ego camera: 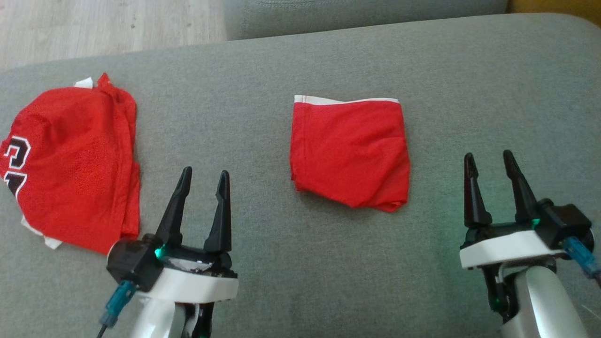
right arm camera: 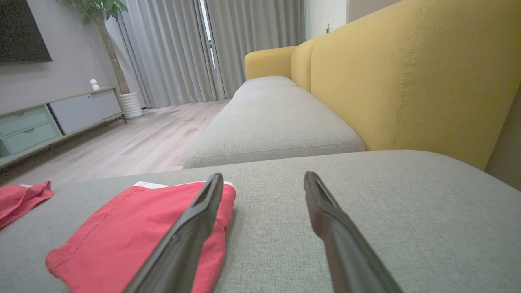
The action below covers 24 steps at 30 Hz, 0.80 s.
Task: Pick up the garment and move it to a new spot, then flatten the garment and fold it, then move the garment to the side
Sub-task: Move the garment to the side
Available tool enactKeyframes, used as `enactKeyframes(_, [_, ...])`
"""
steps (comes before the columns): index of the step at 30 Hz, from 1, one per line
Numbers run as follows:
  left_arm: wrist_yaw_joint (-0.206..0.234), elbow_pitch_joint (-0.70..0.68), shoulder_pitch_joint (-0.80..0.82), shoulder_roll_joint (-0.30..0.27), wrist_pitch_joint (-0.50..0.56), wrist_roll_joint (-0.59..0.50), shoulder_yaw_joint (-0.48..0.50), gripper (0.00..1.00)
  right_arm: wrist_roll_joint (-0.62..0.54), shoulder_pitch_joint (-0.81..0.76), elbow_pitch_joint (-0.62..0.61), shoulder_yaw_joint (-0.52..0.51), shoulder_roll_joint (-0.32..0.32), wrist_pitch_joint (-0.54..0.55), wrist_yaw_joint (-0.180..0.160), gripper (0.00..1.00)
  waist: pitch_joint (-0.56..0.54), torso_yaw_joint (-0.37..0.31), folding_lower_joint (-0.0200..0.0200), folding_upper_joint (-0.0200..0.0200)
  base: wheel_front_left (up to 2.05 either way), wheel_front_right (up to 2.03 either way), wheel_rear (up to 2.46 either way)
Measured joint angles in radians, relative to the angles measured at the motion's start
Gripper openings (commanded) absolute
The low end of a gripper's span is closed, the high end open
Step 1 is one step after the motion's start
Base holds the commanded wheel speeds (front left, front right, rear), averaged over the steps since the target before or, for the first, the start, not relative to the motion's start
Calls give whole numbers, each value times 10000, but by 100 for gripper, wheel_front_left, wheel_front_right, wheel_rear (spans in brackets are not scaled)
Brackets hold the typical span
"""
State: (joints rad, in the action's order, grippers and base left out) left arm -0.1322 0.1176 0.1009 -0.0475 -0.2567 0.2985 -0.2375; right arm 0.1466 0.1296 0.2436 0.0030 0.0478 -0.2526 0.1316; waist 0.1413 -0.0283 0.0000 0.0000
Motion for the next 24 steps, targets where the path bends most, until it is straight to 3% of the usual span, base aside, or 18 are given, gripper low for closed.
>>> enactKeyframes(6, [0,0,52,0,0,0,-230,100,-380,304,861,-40,0,0,0,100,251,222,1,0,0,0,0])
enactKeyframes(12, [0,54,351,2,0,6,-426,100,-489,1453,2523,468,8,169,0,100,636,646,1,0,0,0,0])
enactKeyframes(19, [0,146,604,4,0,-90,-650,100,445,2560,4477,876,12,650,0,100,1079,1092,1,0,0,0,0])
enactKeyframes(24, [0,163,879,12,0,-96,-920,100,1051,3577,5754,1055,98,414,0,100,1370,1432,0,0,0,0,0])
